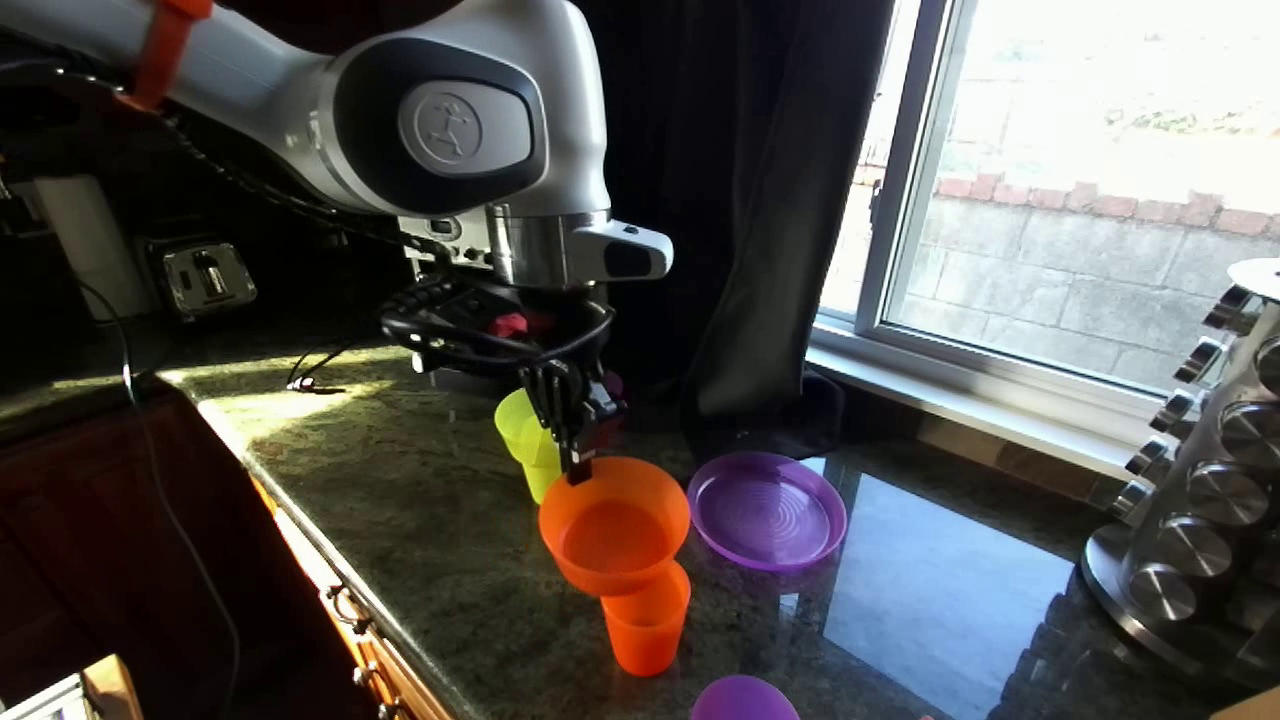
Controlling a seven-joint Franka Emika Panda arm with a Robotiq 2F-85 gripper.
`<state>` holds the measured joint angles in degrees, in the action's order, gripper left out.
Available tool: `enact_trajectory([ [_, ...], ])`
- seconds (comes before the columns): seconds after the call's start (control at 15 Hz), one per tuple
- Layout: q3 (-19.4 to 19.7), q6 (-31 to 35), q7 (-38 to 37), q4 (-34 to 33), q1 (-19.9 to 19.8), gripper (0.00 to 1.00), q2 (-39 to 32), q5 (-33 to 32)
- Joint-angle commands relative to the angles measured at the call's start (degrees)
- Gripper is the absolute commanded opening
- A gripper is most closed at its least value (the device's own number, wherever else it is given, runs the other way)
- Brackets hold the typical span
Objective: Pick up the orange bowl and place it on top of the orange cup, pick up the orange knife and place it on top of the orange bowl
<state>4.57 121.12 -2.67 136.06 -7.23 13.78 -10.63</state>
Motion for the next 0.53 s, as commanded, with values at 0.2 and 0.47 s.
enact_trajectory([
  [0.2, 0.66, 2.76, -0.32, -3.53, -0.61, 0.01, -6.89, -3.10],
  [0.47, 0.91, 2.67, -0.02, -4.17, -0.46, 0.01, -8.49, -2.72],
])
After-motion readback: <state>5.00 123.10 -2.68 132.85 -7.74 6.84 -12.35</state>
